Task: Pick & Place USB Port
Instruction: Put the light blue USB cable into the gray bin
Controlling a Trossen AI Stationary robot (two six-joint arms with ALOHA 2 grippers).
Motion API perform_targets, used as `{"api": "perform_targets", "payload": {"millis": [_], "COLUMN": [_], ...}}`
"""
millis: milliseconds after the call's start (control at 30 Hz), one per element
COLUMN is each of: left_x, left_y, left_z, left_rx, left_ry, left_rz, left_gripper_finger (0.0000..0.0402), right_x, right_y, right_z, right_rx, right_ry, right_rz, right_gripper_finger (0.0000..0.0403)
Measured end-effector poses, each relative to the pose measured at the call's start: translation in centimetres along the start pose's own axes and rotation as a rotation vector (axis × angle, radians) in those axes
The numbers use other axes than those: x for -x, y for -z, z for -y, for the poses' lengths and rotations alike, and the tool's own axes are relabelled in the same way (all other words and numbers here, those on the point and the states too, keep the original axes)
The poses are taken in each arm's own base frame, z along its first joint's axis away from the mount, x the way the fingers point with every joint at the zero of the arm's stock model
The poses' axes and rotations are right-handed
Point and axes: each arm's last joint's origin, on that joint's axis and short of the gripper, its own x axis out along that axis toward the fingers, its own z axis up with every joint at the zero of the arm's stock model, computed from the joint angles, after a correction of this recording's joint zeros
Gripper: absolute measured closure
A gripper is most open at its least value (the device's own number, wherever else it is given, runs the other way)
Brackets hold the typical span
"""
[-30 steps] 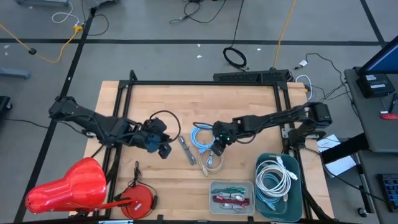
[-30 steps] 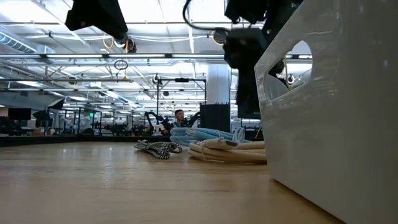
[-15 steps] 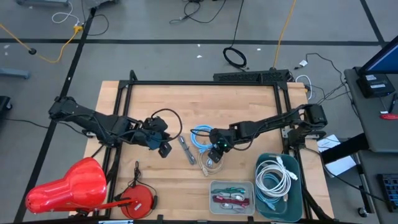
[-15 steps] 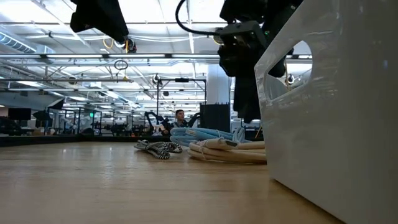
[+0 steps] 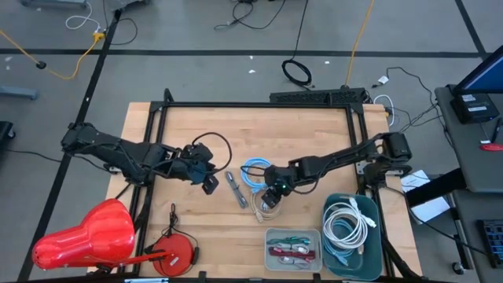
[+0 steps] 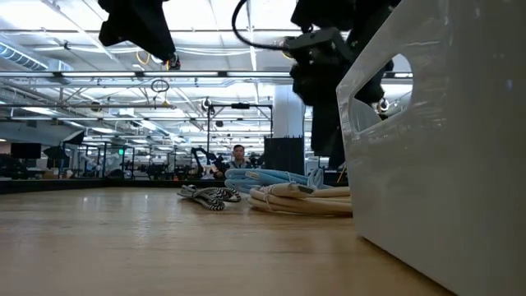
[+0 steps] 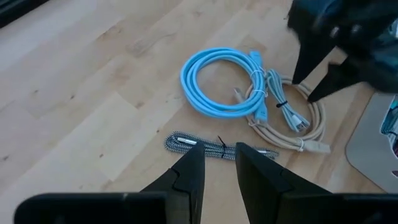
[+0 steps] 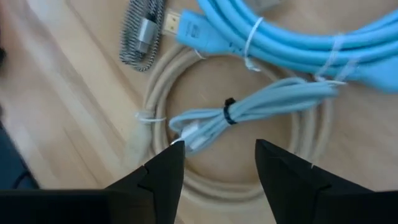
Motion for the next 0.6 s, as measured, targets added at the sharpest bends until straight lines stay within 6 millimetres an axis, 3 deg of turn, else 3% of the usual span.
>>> {"api": "perform_targets", "payload": {"millis": [233,600], "left_x": [-0.1,-0.1], "left_y": [-0.2,-0.1], "left_z": [-0.2,-0.1], "left_rx": [0.003,0.0], "left_ry": [-0.006,0.003], "left_rz": [0.004,-0.006], "left_gripper_finger": [0.0309,0.0309], "right_x": [-2.9,-2.7], "right_y": [-0.3,-1.1], "right_z": [0.1,0.4], "right_rx": [-0.027,-0.027], "right_ry": [-0.044,-0.038], "right_rz": [-0.042,0.005], "right_gripper_finger": [0.0212,0.0212]}}
